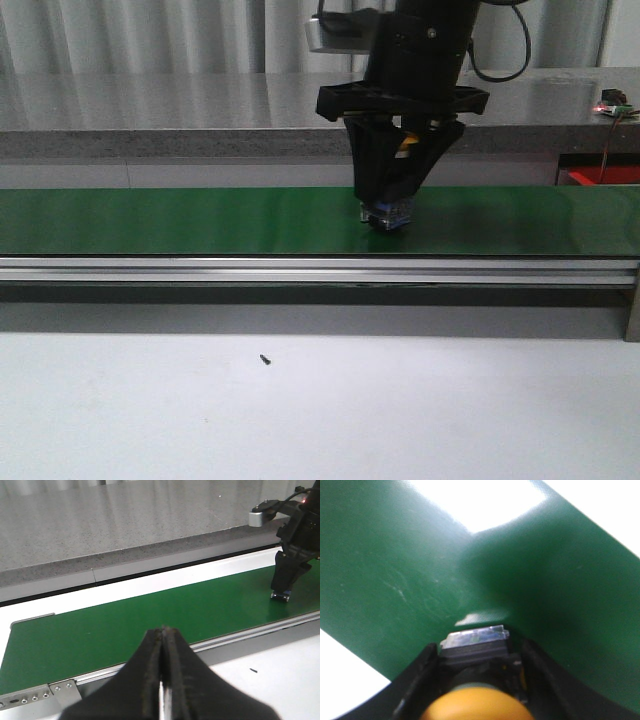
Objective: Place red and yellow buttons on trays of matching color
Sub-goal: 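Grasp the yellow button with the right gripper and lift it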
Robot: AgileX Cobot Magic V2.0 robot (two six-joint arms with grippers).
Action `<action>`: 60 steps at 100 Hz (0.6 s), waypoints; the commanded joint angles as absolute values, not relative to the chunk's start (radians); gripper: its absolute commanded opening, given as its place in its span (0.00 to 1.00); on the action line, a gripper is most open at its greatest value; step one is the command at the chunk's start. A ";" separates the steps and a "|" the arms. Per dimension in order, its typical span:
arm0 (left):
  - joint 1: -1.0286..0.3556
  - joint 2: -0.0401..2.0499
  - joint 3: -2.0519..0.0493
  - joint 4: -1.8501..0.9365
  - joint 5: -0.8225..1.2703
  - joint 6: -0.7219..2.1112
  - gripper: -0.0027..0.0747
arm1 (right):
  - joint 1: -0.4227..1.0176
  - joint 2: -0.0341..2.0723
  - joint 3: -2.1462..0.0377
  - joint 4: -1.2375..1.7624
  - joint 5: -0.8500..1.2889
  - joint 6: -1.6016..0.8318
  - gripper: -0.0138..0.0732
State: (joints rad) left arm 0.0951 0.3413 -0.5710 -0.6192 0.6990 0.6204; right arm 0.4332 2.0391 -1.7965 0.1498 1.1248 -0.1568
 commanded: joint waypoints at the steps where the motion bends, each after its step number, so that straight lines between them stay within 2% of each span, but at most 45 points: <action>1: 0.087 0.351 -0.599 -0.658 0.630 0.621 0.01 | 0.430 1.934 -1.825 0.155 1.110 -0.164 0.39; 31: 0.087 0.351 -0.599 -0.658 0.630 0.621 0.01 | 0.389 1.777 -1.822 0.124 1.150 -0.109 0.39; 60: 0.087 0.351 -0.599 -0.658 0.630 0.621 0.01 | 0.200 1.650 -1.777 0.119 1.199 -0.102 0.39</action>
